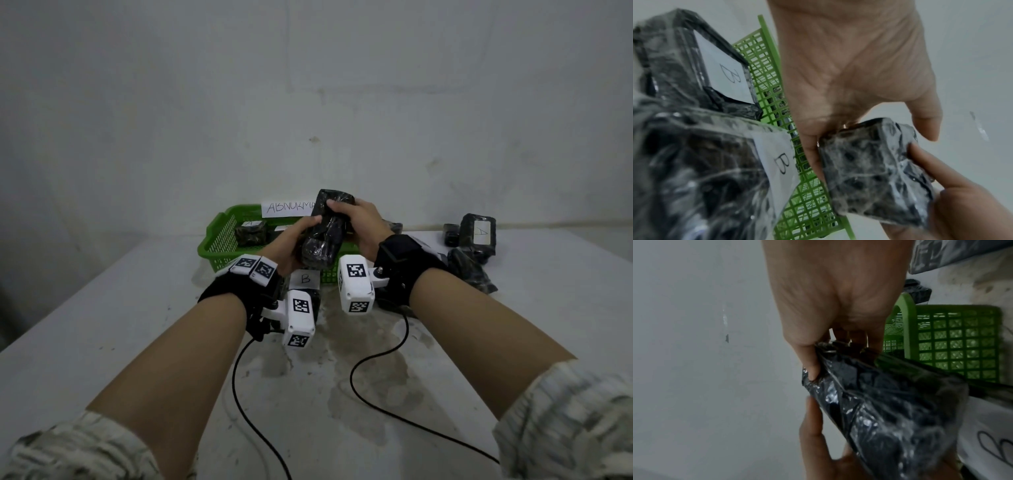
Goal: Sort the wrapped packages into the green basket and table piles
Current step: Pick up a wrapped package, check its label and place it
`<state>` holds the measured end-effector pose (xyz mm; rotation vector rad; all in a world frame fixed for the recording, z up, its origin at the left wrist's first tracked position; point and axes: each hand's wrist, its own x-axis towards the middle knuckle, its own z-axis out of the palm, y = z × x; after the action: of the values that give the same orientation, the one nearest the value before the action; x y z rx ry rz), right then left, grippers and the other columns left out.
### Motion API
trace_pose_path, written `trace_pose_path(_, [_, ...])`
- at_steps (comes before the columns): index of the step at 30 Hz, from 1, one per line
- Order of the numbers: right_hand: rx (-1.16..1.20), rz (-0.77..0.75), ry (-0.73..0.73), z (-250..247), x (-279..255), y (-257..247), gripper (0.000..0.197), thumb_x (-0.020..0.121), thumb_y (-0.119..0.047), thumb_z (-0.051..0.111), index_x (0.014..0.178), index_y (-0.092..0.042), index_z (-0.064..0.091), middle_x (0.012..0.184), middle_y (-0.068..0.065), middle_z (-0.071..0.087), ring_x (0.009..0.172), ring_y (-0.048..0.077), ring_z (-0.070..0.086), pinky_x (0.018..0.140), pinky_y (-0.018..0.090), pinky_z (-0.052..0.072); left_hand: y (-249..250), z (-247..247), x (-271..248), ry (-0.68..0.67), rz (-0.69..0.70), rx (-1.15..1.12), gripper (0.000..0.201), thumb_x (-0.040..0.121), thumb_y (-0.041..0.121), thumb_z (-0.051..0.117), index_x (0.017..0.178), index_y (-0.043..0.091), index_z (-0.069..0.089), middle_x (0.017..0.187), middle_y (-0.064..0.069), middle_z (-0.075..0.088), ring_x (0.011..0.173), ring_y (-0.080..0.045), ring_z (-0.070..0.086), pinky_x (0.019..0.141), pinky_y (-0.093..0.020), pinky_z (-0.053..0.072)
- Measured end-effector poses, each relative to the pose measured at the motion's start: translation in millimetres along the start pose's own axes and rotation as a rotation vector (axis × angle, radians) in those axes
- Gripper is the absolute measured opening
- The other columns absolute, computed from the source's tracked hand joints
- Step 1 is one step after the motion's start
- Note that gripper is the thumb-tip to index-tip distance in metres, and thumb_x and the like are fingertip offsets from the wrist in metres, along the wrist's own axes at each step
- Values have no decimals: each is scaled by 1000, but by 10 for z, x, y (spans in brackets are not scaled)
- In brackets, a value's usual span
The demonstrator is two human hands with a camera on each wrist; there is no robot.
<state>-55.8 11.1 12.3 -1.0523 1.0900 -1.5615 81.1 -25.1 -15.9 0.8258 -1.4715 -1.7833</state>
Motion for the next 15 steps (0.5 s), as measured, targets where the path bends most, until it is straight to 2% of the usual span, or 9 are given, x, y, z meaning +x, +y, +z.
trace_pose_path(3, [-72, -50, 34, 30, 20, 9, 14, 88, -6, 62, 102, -7, 62, 85, 5, 66, 72, 16, 63, 58, 19, 55, 34, 73, 23, 8, 1, 75, 23, 99, 27, 39, 98, 13, 57, 90, -5, 61, 77, -17, 59, 65, -27, 54])
trace_pose_path(5, [-128, -77, 41, 38, 18, 1, 17, 88, -8, 62, 105, -8, 61, 89, 6, 66, 74, 15, 63, 59, 19, 54, 31, 86, 42, 50, 24, 83, 21, 99, 24, 39, 97, 12, 57, 88, -6, 62, 73, -17, 61, 58, -26, 55])
trace_pose_path(8, [-158, -35, -14, 6, 21, 5, 38, 88, -17, 65, 124, -13, 52, 104, 4, 65, 83, 14, 63, 70, 29, 55, 7, 62, 88, 130, 93, 14, 32, 97, 24, 44, 119, 2, 53, 108, -17, 62, 83, -23, 63, 65, -33, 56])
trace_pose_path(10, [-187, 12, -47, -4, 2, 27, 47, 89, -18, 63, 132, -16, 45, 104, 1, 63, 86, 15, 62, 79, 39, 54, 12, 58, 98, 182, 122, -28, 41, 96, 23, 46, 130, -1, 46, 116, -20, 60, 88, -27, 63, 73, -39, 55])
trace_pose_path(13, [-271, -59, 30, -12, -11, 60, 43, 87, -11, 61, 129, -9, 50, 106, 9, 63, 85, 18, 63, 78, 37, 54, 23, 83, 105, 197, 143, 44, 41, 95, 20, 50, 129, -3, 47, 104, -15, 64, 86, -26, 64, 79, -41, 53])
trace_pose_path(15, [-337, -121, 106, -16, 6, 84, 36, 85, -10, 60, 120, -5, 57, 107, 15, 66, 94, 27, 66, 83, 42, 56, 12, 119, 102, 218, 158, 155, 44, 93, 18, 54, 132, -2, 44, 109, -16, 62, 93, -27, 62, 88, -43, 52])
